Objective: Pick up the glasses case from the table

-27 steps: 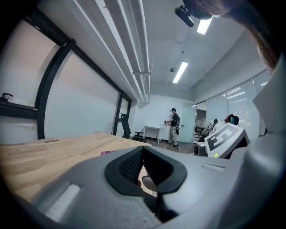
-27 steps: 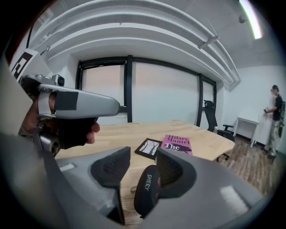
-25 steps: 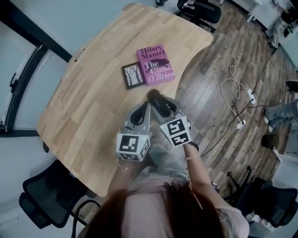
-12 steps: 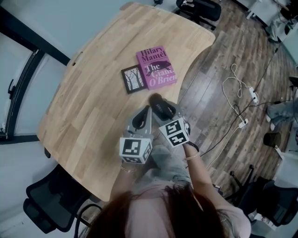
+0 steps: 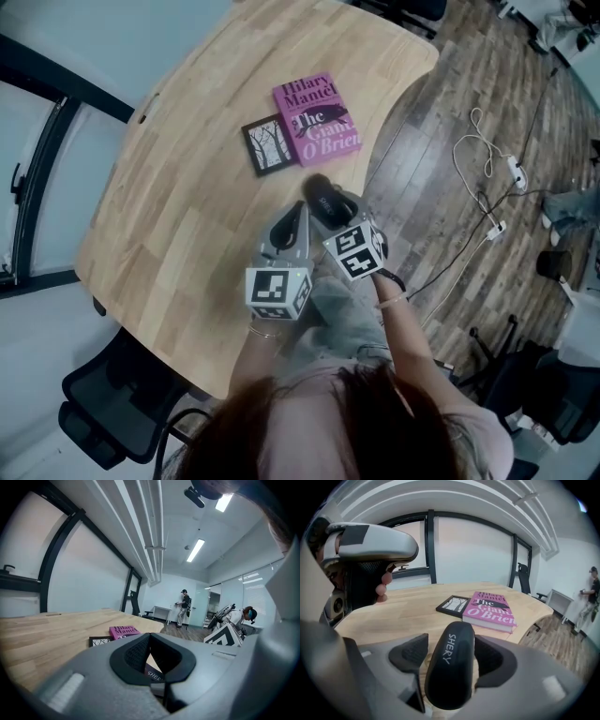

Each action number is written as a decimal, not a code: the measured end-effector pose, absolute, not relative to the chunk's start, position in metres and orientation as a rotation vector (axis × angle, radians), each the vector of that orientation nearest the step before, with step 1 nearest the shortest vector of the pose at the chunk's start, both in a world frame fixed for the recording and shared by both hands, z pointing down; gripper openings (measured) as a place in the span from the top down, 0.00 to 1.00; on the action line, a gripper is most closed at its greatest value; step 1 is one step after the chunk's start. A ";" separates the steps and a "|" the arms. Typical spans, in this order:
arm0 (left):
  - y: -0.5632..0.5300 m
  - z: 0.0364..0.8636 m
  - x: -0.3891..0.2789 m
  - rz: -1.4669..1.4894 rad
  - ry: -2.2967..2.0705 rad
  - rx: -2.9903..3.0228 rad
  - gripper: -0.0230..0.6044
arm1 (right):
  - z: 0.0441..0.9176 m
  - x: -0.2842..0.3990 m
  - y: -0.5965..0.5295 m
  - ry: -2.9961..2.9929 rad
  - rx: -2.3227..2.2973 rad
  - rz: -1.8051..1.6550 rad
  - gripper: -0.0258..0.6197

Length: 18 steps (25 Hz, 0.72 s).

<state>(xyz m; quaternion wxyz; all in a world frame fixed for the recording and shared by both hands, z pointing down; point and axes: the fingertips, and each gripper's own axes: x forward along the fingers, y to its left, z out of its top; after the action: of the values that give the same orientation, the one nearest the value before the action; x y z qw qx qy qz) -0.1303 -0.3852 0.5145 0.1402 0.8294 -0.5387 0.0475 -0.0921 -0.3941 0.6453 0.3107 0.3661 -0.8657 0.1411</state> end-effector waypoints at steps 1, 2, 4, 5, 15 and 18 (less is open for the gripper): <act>-0.386 0.517 -0.131 0.138 -1.554 2.393 0.95 | 0.649 -0.092 -0.395 -2.279 0.967 0.382 0.49; -0.387 0.519 -0.131 0.140 -1.553 2.389 0.95 | 0.653 -0.092 -0.395 -2.269 0.965 0.390 0.49; -0.389 0.524 -0.132 0.146 -1.552 2.377 0.95 | 0.659 -0.090 -0.395 -2.247 0.956 0.403 0.48; -0.389 0.526 -0.132 0.148 -1.552 2.370 0.95 | 0.662 -0.090 -0.394 -2.239 0.953 0.410 0.48; -0.393 0.541 -0.134 0.165 -1.553 2.332 0.95 | 0.685 -0.091 -0.396 -2.197 0.926 0.466 0.43; -0.393 0.544 -0.134 0.167 -1.553 2.324 0.95 | 0.687 -0.091 -0.397 -2.190 0.928 0.480 0.42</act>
<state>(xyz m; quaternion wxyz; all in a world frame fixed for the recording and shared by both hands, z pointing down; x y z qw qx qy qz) -0.1339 -0.3935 0.5442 0.1699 0.8178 -0.5467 0.0586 -0.0914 -0.3972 0.6874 0.3500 0.3584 -0.8454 0.1852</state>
